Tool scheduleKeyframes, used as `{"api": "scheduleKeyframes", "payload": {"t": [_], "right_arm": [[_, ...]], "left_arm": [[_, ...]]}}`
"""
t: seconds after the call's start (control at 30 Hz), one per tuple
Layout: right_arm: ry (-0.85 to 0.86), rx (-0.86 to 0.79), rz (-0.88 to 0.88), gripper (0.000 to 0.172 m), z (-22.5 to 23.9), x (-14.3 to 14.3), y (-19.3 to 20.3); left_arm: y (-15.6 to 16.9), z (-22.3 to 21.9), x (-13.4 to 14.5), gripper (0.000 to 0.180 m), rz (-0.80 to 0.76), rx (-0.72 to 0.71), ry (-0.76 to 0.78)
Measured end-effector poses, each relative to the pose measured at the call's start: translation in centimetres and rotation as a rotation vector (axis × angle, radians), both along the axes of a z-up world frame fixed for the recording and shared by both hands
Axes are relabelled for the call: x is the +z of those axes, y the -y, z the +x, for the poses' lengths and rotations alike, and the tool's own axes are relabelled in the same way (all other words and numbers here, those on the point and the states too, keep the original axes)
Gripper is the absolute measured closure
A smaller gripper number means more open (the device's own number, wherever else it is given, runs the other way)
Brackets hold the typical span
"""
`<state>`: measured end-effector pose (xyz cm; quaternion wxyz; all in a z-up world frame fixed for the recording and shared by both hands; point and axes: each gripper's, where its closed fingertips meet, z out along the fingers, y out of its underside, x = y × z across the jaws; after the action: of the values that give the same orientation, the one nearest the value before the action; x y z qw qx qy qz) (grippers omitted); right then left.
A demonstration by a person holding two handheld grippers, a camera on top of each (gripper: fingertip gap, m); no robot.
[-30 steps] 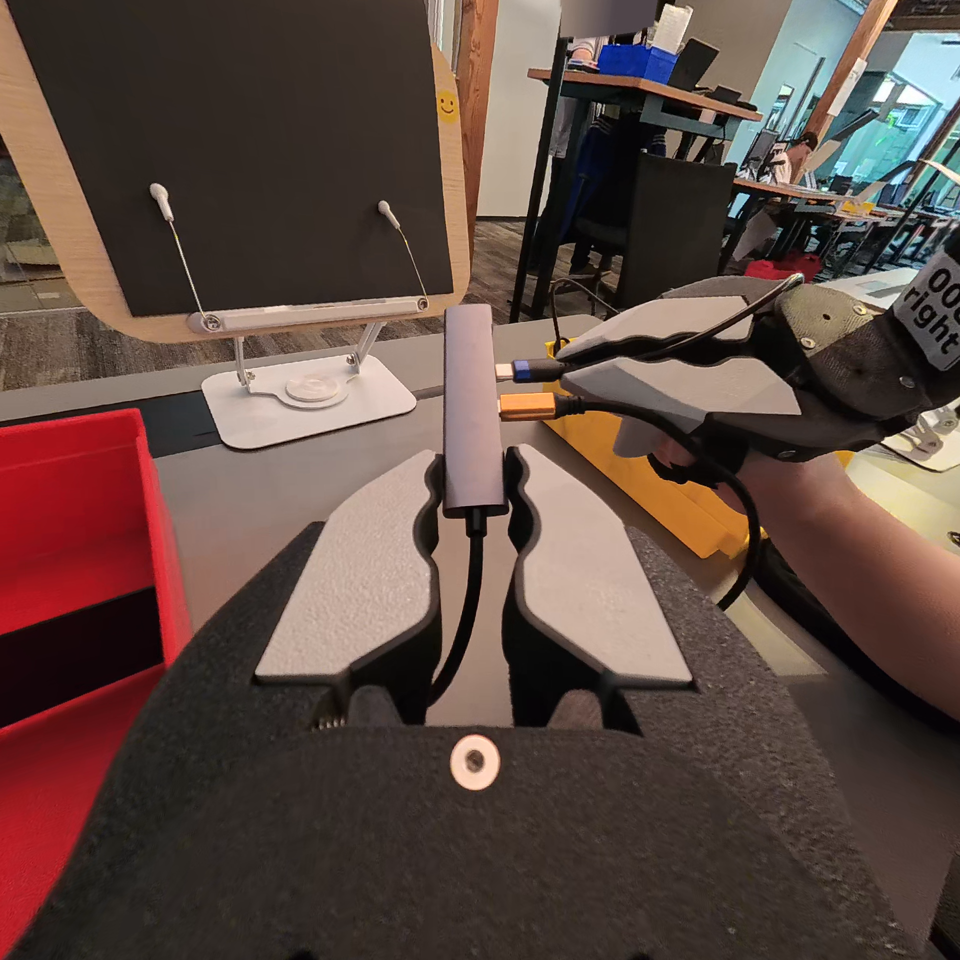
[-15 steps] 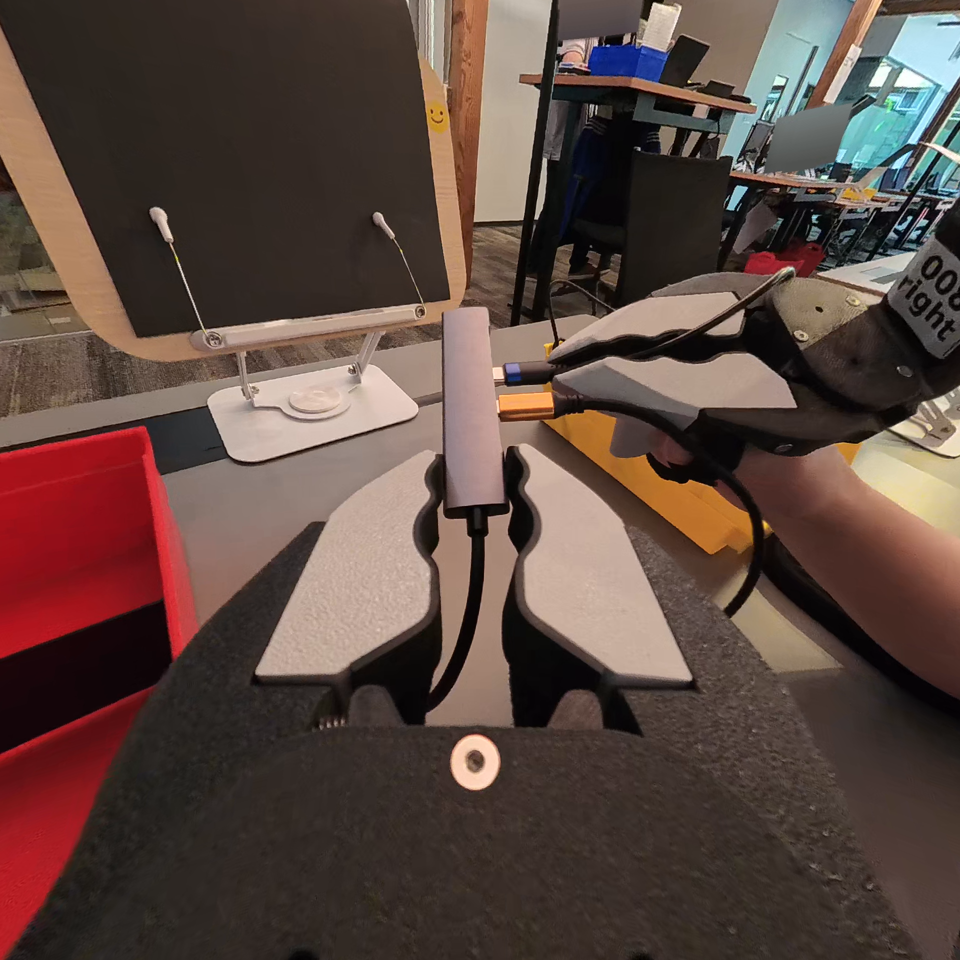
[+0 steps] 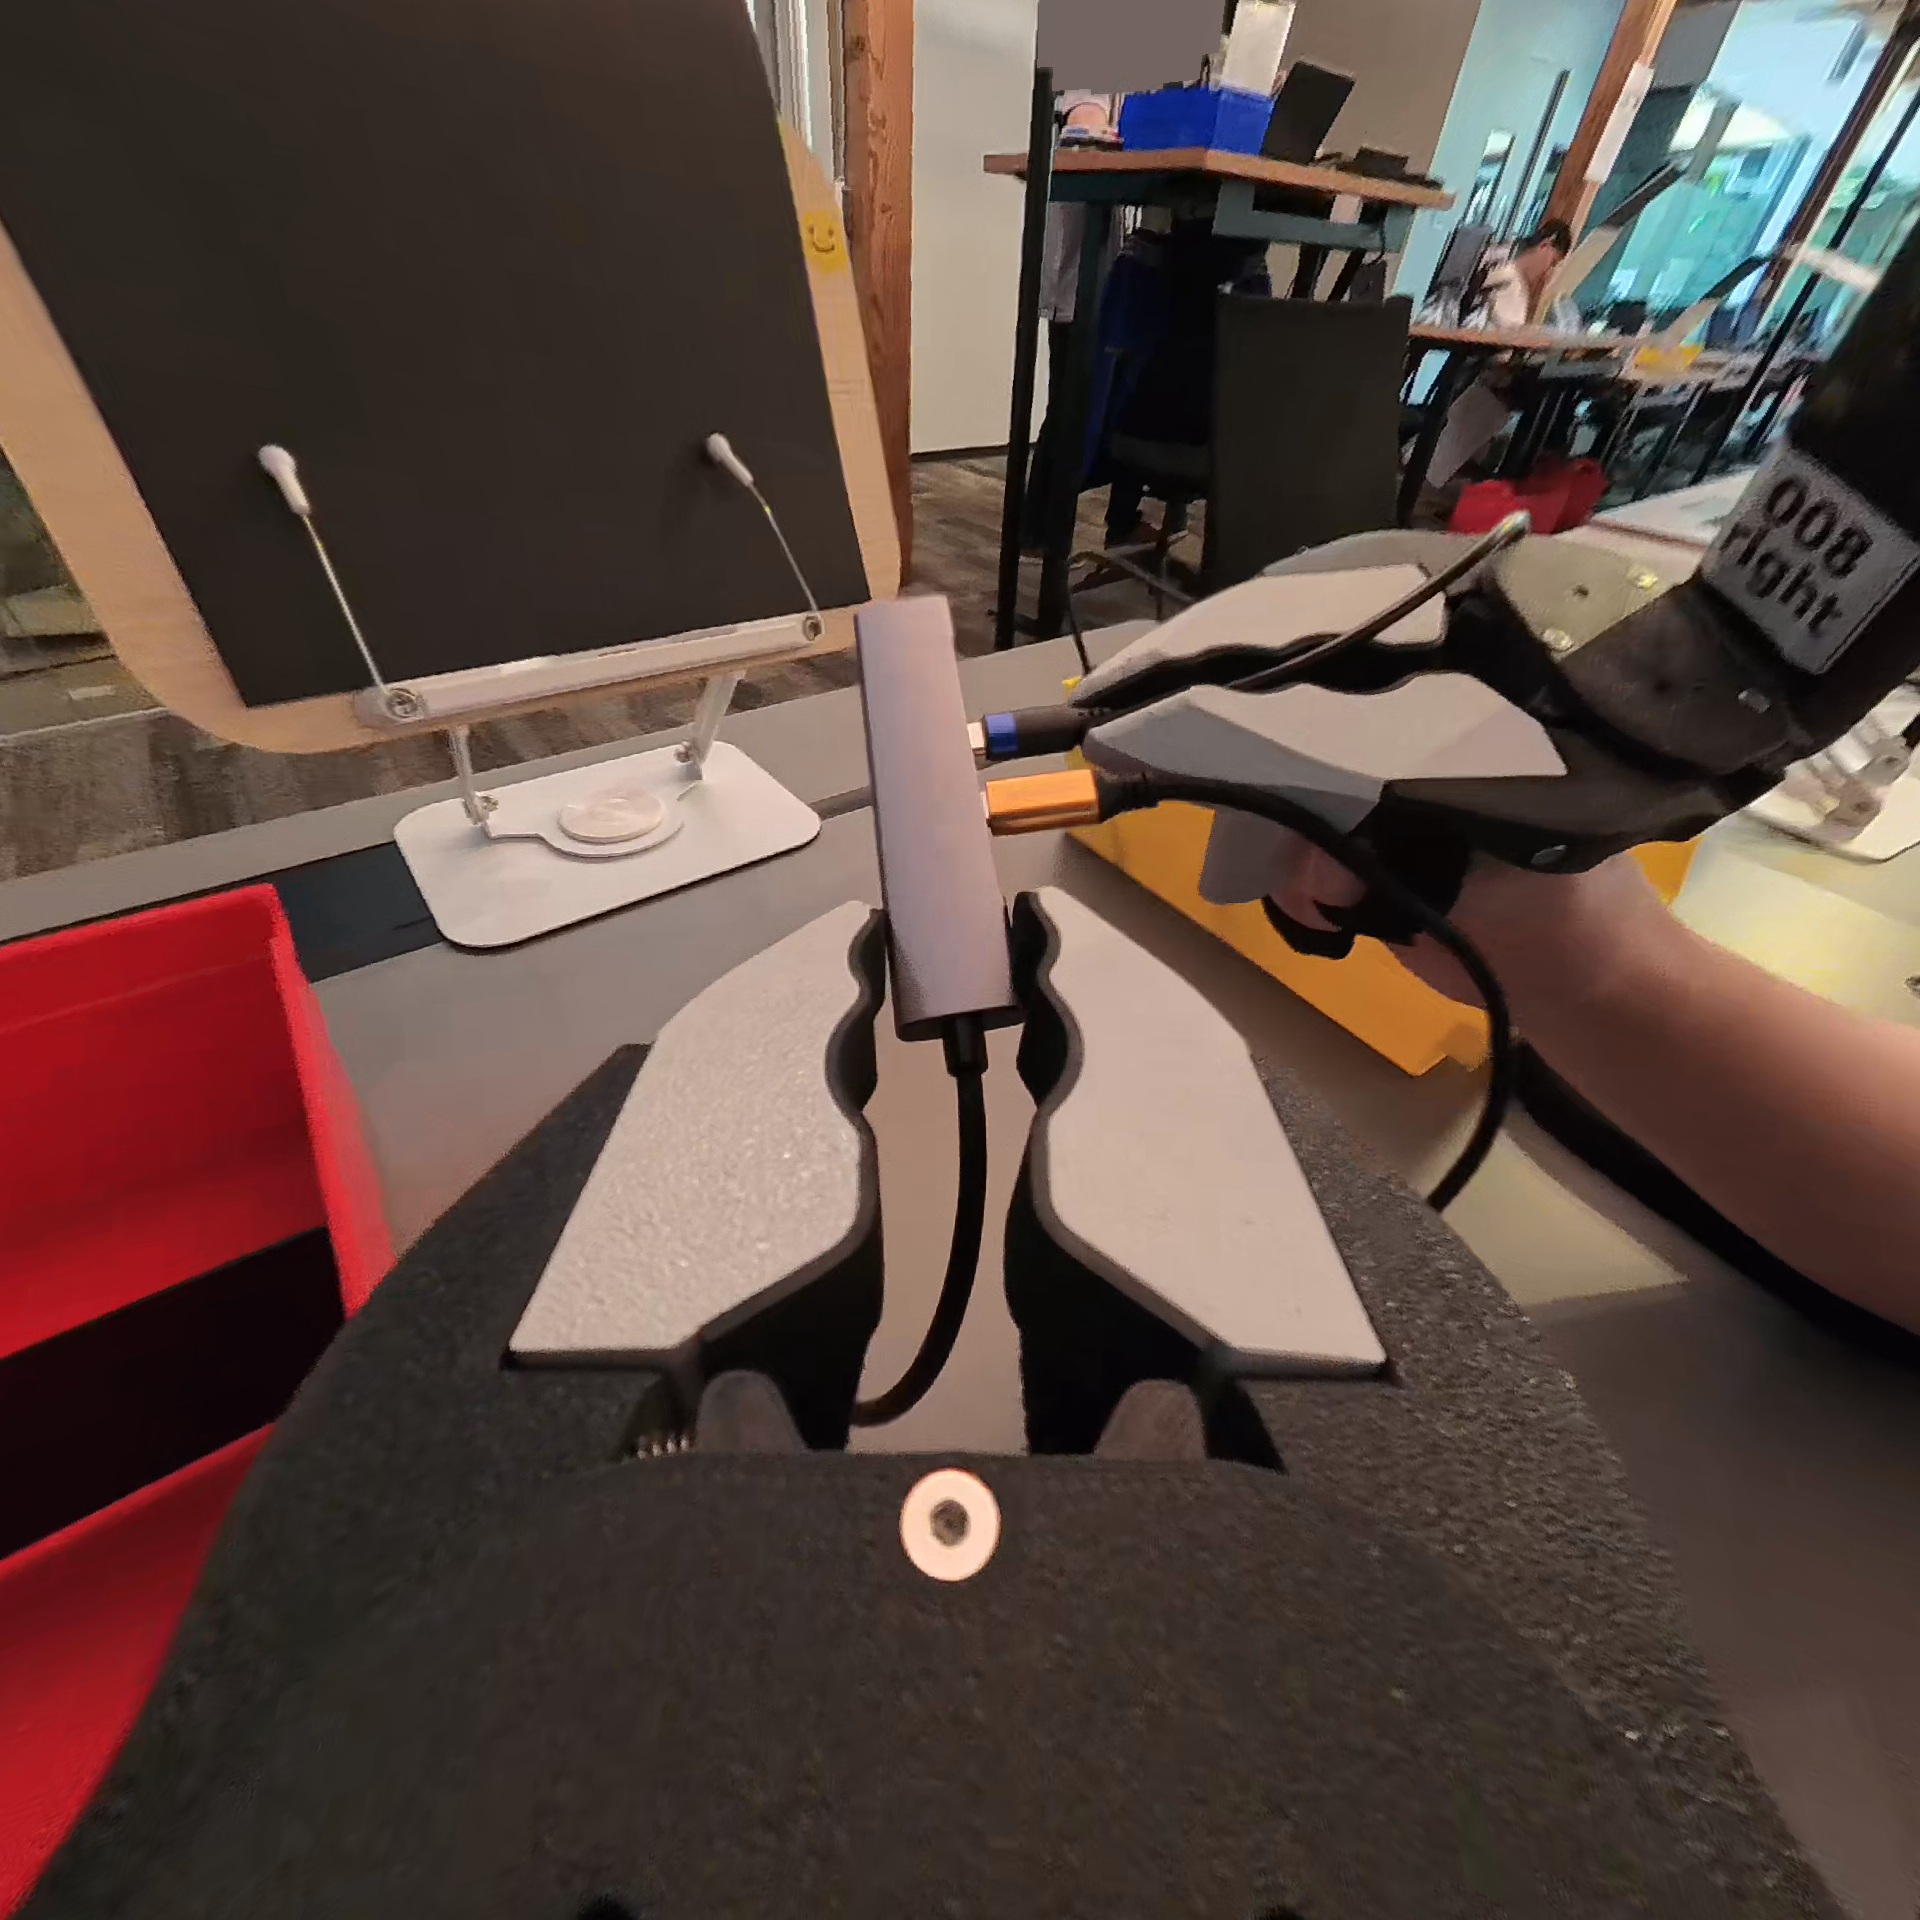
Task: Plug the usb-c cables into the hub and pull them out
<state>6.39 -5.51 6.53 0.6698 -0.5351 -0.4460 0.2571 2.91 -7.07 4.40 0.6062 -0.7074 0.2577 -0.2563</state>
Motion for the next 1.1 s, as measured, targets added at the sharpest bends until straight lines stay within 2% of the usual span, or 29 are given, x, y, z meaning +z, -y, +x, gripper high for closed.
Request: {"api": "scheduleKeyframes", "payload": {"t": [0.1,0.3,0.47,1.1], "right_arm": [[0.014,0.014,0.007,0.166,-0.1,0.0,0.1],[0.009,0.026,0.036,0.166,0.2,0.3,0.3],[-0.057,0.028,0.134,0.166,1.1,2.3,1.1],[-0.080,0.013,0.406,0.166,2.1,5.2,3.9]], "left_arm": [[0.2,-0.1,0.2,0.158,-0.013,-0.033,0.059],[0.2,0.4,0.0,0.158,-0.010,-0.045,0.085],[0.6,1.5,1.4,0.158,0.032,-0.110,0.222],[2.0,2.8,3.8,0.159,0.167,-0.127,0.243]]}}
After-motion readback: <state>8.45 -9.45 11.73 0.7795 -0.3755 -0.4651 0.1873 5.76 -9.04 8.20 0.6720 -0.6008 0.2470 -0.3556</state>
